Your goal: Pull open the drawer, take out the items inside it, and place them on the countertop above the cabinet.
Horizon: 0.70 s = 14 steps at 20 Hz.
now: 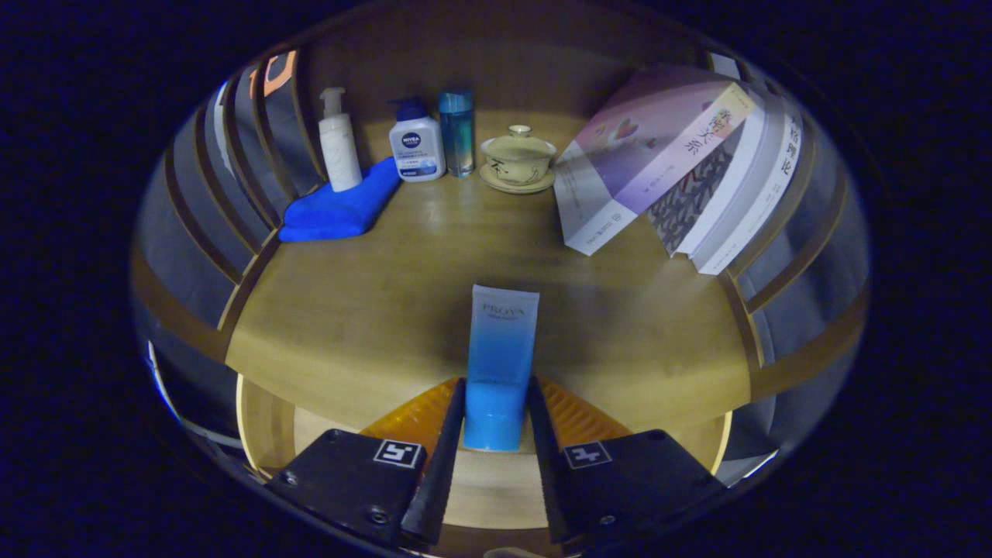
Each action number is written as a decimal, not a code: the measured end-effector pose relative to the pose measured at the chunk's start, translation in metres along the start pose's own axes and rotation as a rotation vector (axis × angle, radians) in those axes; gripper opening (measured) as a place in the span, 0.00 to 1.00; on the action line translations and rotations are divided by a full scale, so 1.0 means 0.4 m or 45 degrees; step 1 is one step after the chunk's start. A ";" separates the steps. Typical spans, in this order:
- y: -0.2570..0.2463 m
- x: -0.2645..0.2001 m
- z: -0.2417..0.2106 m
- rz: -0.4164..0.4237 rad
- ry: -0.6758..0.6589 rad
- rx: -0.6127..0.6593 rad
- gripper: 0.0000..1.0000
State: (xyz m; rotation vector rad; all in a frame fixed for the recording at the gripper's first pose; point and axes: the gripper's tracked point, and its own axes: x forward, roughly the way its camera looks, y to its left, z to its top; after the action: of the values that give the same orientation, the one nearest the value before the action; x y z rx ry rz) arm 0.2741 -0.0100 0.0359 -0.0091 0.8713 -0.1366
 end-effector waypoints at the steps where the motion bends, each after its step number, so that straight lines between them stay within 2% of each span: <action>1: 0.001 -0.003 0.000 0.004 -0.026 0.000 0.53; 6: 0.007 -0.075 0.041 -0.020 -0.277 -0.070 0.53; 9: 0.050 -0.150 0.022 0.060 -0.433 -0.037 0.53; 10: 0.066 -0.173 0.004 0.105 -0.471 -0.001 0.62; 12: 0.054 -0.212 -0.033 0.117 -0.565 0.053 0.80; 14: 0.032 -0.258 -0.051 0.086 -0.715 0.047 0.84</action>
State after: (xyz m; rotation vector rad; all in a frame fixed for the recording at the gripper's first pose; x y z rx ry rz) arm 0.1945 0.0165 0.1005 0.0159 0.3078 -0.0797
